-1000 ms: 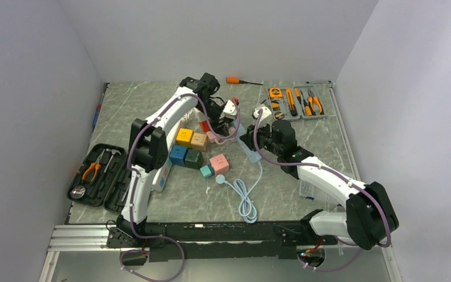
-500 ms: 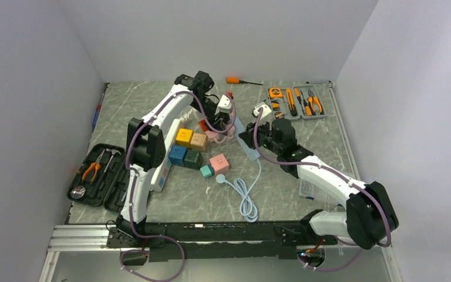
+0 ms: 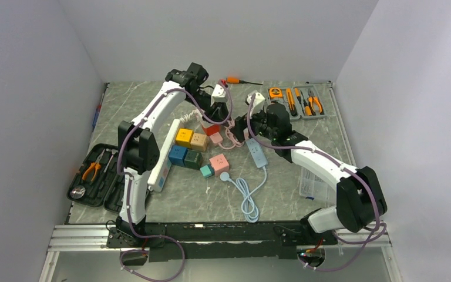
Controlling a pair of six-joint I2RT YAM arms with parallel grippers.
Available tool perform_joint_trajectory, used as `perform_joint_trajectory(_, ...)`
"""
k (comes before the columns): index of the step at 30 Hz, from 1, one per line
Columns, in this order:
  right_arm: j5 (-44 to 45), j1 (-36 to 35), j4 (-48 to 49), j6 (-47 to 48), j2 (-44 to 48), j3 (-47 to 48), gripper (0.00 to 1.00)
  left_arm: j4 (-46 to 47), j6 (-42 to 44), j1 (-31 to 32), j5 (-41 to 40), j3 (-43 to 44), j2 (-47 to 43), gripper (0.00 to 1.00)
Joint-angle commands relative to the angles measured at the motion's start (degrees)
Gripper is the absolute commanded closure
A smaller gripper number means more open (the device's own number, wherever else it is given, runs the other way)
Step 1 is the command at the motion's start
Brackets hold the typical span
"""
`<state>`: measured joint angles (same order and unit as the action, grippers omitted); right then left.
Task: Pull the plug off the socket
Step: Remove the plug from the socket.
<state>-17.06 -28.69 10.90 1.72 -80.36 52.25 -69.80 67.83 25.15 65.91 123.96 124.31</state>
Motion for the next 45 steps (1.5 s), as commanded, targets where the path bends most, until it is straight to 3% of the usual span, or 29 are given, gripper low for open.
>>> perform_joint_trajectory(1,7.96,3.2,-4.51,-2.48,0.5,-1.53,0.14,-2.84,4.09,-0.28,1.69,-0.75,-2.48,0.64)
perform_joint_trajectory(5,8.45,7.98,-4.66,-9.77,1.45,-5.29,0.11,-3.69,5.4,-0.3,1.83,-1.33,-2.63,0.63)
perform_joint_trajectory(8,7.07,10.54,-2.47,-12.42,1.79,-8.4,0.0,-4.3,6.35,-0.27,1.52,-1.6,-2.67,0.63)
perform_joint_trajectory(16,-16.88,17.46,2.2,-17.48,-12.06,-6.82,0.0,-5.45,8.11,-0.27,0.95,-2.74,-4.63,0.6)
perform_joint_trajectory(21,-21.83,17.76,6.06,-19.36,-18.93,-6.8,0.0,-4.84,8.25,-0.32,1.26,-5.7,-6.42,0.56)
perform_joint_trajectory(23,-22.2,17.73,9.22,-20.29,-20.7,-8.11,0.02,-5.34,8.02,-0.32,1.79,-5.28,-6.37,0.48)
perform_joint_trajectory(25,-22.97,17.68,11.96,-21.55,-21.58,-9.33,0.08,-5.47,7.95,-0.3,1.72,-4.99,-6.36,0.34)
perform_joint_trajectory(27,-23.81,17.24,14.3,-22.89,-21.85,-9.67,0.18,-4.76,7.54,-0.3,1.6,-5.2,-6.47,0.27)
perform_joint_trajectory(30,-24.08,16.08,14.84,-22.71,-20.91,-9.92,0.37,-2.59,5.42,-0.32,1.47,-5.65,-7.0,0.11)
perform_joint_trajectory(33,-23.18,15.53,15.95,-22.38,-18.3,-11.54,0.64,0.45,3.28,-0.29,1.31,-6.4,-7.32,0.01)
perform_joint_trajectory(34,-22.42,15.42,16.45,-22.4,-16.87,-12.05,0.86,1.95,2.19,-0.28,1.37,-6.65,-7.43,0.01)
perform_joint_trajectory(35,-21.38,15.42,16.5,-22.2,-15.42,-12.27,1.0,3.6,0.69,-0.33,1.52,-7.04,-7.44,0.01)
perform_joint_trajectory(40,-19.85,15.04,14.85,-19.49,-8.13,-8.65,1.0,6.82,-2.8,0.08,1.88,-6.77,-6.04,0.01)
perform_joint_trajectory(45,-21.45,14.22,19.57,-15.65,-3.5,-4.83,1.0,8.25,-4.67,1.01,1.32,-6.19,-3.92,0.01)
